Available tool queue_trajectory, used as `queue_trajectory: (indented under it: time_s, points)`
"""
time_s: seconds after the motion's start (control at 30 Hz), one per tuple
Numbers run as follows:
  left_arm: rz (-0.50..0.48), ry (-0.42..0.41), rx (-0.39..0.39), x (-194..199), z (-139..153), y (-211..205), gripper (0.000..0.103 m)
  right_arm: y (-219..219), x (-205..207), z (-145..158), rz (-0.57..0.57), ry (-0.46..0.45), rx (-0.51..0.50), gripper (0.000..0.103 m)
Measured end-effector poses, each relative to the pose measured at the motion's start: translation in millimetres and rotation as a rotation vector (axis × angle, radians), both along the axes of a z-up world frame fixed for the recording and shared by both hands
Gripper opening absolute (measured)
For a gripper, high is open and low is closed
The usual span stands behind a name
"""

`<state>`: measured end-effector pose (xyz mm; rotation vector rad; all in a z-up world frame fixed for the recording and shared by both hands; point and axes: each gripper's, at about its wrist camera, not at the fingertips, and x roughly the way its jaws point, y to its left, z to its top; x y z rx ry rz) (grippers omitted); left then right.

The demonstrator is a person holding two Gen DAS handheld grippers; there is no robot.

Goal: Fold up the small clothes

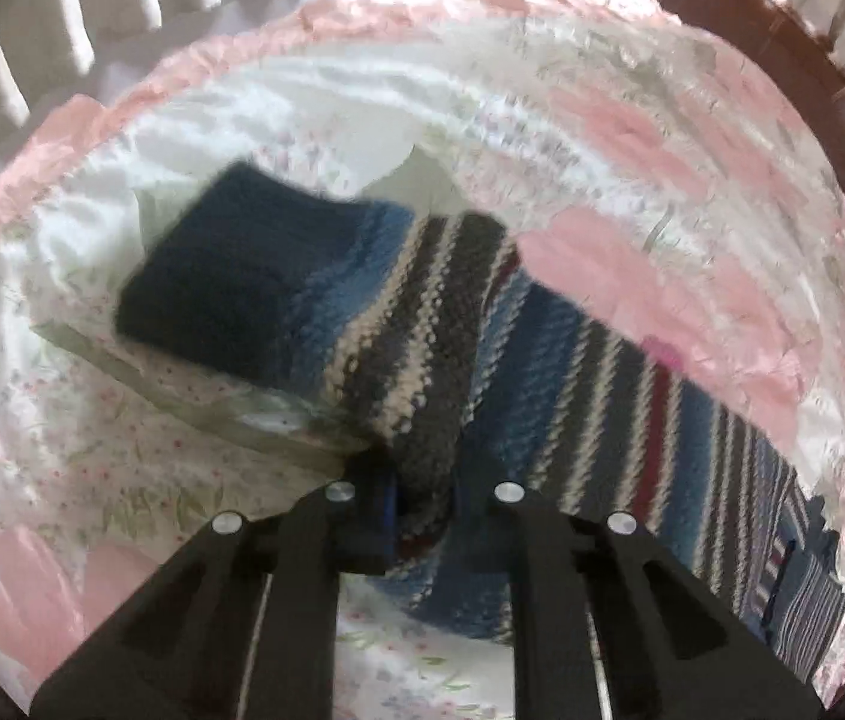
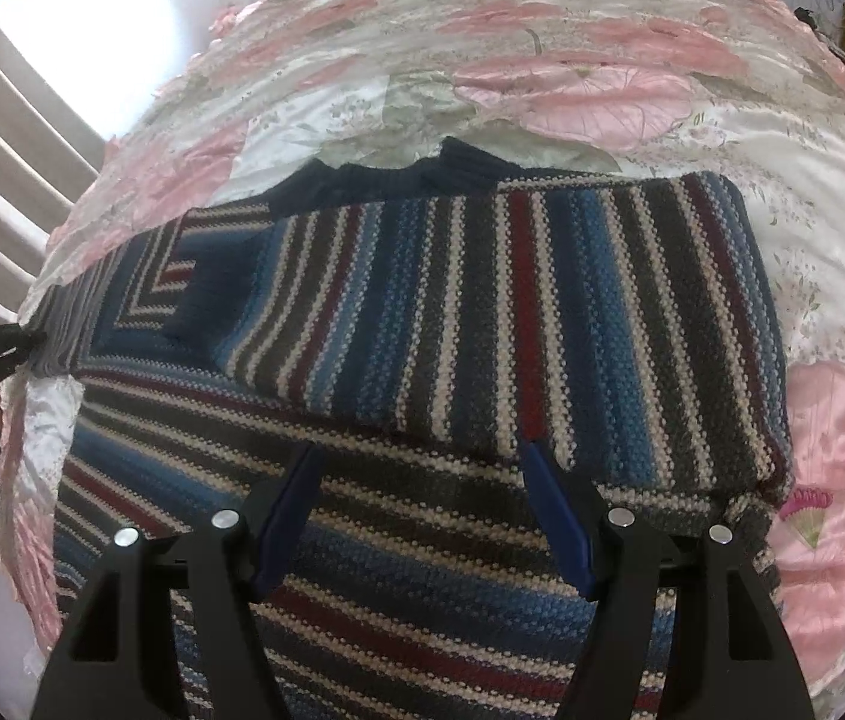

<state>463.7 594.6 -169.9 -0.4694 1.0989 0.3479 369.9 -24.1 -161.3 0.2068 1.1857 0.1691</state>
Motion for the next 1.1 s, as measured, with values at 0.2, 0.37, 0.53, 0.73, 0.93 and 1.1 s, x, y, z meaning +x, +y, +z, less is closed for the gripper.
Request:
queue_trajectory:
  time_s: [0.2,0.37,0.53,0.73,0.93,1.1]
  points:
    - [-0.041,-0.109,0.027,-9,31,-24,0.011,-7,-8,7,-0.005,-0.018,-0.002,0.070]
    - [-0.107,-0.169,0.043,-11,56,-61,0.011,-21,-11,11,-0.036,-0.024,-0.009,0.070]
    - [-0.190,-0.221,0.028,-16,78,-111,0.011,-35,-15,11,-0.054,-0.026,-0.007,0.070]
    - [-0.304,-0.258,-0.006,-19,97,-197,0.011,-46,-23,14,-0.061,-0.044,-0.005,0.070]
    - [-0.494,-0.275,0.019,-25,97,-313,0.011,-59,-29,14,-0.078,-0.055,0.006,0.070]
    - [-0.590,-0.235,0.016,-25,77,-392,0.011,-73,-30,11,-0.104,-0.057,0.027,0.070]
